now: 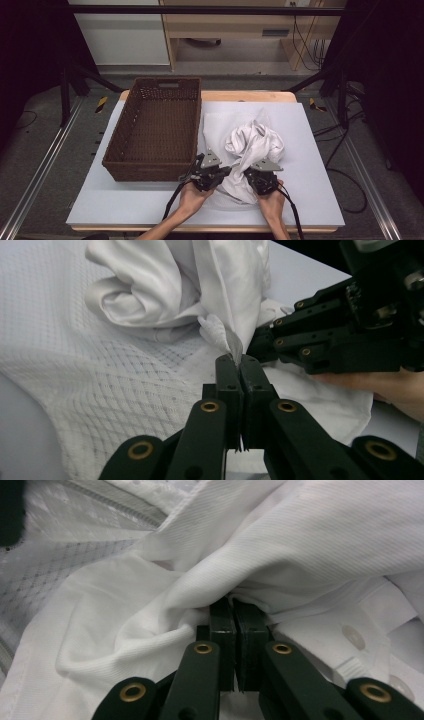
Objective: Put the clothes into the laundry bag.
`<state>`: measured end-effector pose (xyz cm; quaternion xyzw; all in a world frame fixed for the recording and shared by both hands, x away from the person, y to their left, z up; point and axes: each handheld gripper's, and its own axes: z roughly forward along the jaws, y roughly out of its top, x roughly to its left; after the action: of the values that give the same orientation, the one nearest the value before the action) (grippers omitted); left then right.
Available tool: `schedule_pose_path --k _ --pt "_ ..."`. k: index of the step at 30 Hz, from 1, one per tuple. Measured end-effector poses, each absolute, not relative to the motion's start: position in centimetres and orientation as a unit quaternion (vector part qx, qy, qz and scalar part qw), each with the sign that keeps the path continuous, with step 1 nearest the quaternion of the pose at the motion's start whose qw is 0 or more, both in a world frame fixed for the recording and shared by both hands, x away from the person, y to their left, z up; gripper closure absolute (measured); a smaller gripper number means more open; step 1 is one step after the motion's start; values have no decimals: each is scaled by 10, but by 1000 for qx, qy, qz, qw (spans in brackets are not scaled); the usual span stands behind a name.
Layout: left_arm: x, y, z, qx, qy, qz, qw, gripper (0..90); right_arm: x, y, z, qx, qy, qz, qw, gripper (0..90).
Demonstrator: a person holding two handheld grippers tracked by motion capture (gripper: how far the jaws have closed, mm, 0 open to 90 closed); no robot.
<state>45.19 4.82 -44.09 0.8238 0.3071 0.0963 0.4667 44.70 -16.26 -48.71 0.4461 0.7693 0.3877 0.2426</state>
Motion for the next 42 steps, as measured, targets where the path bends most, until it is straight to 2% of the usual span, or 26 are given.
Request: schedule_pose_path --k 6,7,8,13,15,18,21,22,24,25,26,29,34,39,40,42 --pt "452 54 -447 824 311 99 462 879 441 -171 -477 413 781 421 206 722" --pt "452 54 -447 824 311 99 462 879 441 -171 -477 413 781 421 206 722" --pt "452 56 -447 823 311 105 463 879 434 -180 -467 412 771 440 206 655" --pt "452 56 -449 825 310 110 460 878 426 -212 -441 430 726 475 251 475" --pt "451 56 -449 825 308 111 460 878 433 -224 -434 453 702 488 254 382" --pt "453 55 -449 826 309 108 460 878 448 -224 -434 469 694 496 230 359" --pt "453 55 -448 825 310 108 461 878 459 -213 -442 475 708 475 217 399" --pt "454 56 -448 824 312 109 461 878 467 -202 -451 480 729 438 215 603" --pt "456 56 -448 820 320 105 463 878 470 -200 -454 480 734 430 215 812" --pt "456 56 -448 820 320 105 463 878 470 -200 -454 480 734 430 215 812" --pt "457 56 -448 818 324 103 464 878 468 -202 -452 475 731 438 219 864" --pt "464 54 -444 809 342 96 468 879 451 -213 -436 438 716 495 223 879" --pt "469 51 -438 805 357 84 467 880 421 -213 -423 365 723 550 201 878" --pt "466 51 -434 801 360 89 471 880 406 -188 -443 325 760 540 155 877" --pt "463 50 -432 803 354 107 467 880 407 -183 -448 321 770 531 148 877" --pt "459 48 -429 807 344 111 467 880 408 -170 -456 319 785 512 142 876"
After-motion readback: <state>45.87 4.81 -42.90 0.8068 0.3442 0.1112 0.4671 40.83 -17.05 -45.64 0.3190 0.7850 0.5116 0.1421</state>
